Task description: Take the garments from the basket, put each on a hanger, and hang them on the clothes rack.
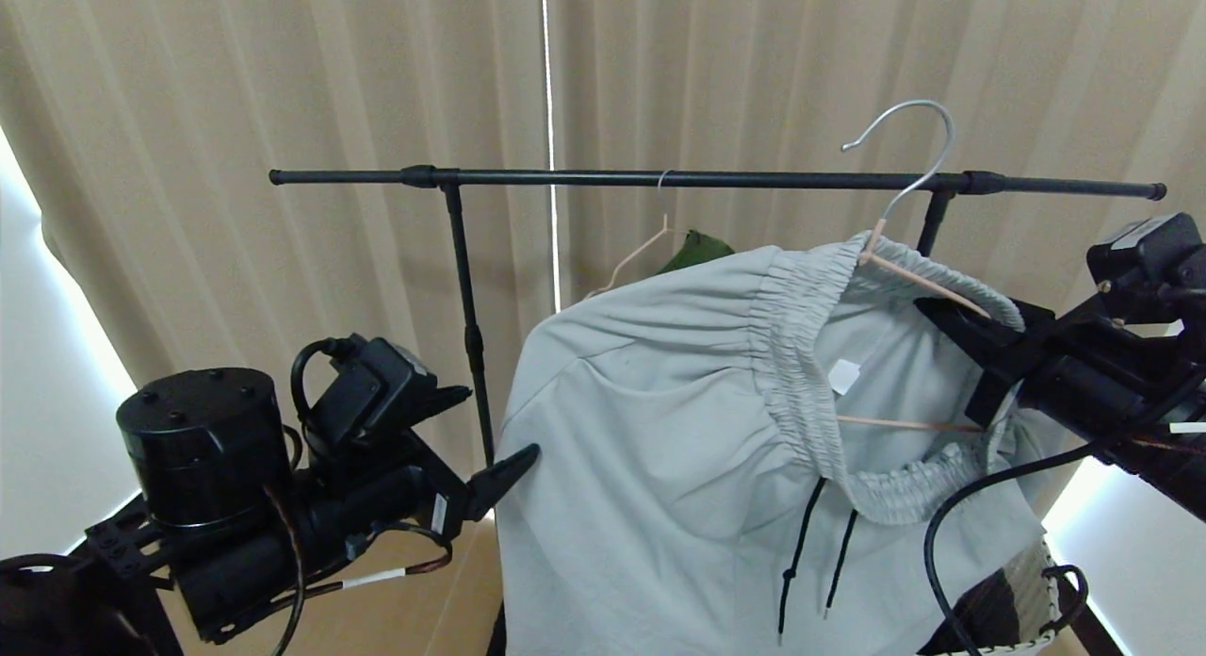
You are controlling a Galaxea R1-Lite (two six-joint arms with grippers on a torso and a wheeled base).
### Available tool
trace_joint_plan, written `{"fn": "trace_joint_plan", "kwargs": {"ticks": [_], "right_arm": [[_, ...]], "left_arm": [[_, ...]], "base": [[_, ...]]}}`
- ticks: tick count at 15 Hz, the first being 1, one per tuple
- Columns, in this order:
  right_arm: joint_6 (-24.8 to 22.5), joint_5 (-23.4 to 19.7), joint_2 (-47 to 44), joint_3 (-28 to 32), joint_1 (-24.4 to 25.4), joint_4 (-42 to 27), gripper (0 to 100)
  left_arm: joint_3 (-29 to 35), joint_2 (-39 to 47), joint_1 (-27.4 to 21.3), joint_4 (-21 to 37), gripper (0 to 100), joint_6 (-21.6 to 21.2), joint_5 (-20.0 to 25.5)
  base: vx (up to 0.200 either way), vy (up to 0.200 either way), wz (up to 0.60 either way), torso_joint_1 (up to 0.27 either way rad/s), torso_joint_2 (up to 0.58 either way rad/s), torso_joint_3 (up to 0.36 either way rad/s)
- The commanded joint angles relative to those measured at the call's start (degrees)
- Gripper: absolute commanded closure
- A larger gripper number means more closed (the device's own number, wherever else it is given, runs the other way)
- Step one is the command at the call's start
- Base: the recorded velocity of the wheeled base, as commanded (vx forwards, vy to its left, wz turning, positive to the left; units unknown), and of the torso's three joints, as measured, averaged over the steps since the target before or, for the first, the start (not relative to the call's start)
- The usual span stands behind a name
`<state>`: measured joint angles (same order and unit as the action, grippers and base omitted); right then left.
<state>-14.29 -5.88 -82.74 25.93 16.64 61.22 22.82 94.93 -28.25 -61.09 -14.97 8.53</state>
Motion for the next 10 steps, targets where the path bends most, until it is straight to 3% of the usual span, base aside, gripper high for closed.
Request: {"fn": "trace_joint_plan", "kwargs": {"ticks": [1,7,8,10], "right_arm": [[-0.04,-0.01,-0.06,0.09,0.59,0.04,100],[1.89,0.25,-0.06,0.70,0.06,0.39,100],[1.89,0.34,-0.06,0.70,-1.17,0.57,100],[1.89,0.43,-0.06,0.97,-2.75,0.57,100]], "left_arm": [[0.82,1.84,-0.06,0.00,100,-0.06,-0.01],[-0.23,2.19,2.58,-0.08,100,-1.38,-0.36],[-1.29,1.93,6.54,-0.79,100,-5.33,-0.36],[-3.31,1.75,9.09,-4.66,100,-7.44,-0.27]], "base": [[0.000,0.000,0.00,0.000,0.00,0.000],[0.000,0.000,0.00,0.000,0.00,0.000],[0.000,0.000,0.00,0.000,0.00,0.000],[0.000,0.000,0.00,0.000,0.00,0.000]]}}
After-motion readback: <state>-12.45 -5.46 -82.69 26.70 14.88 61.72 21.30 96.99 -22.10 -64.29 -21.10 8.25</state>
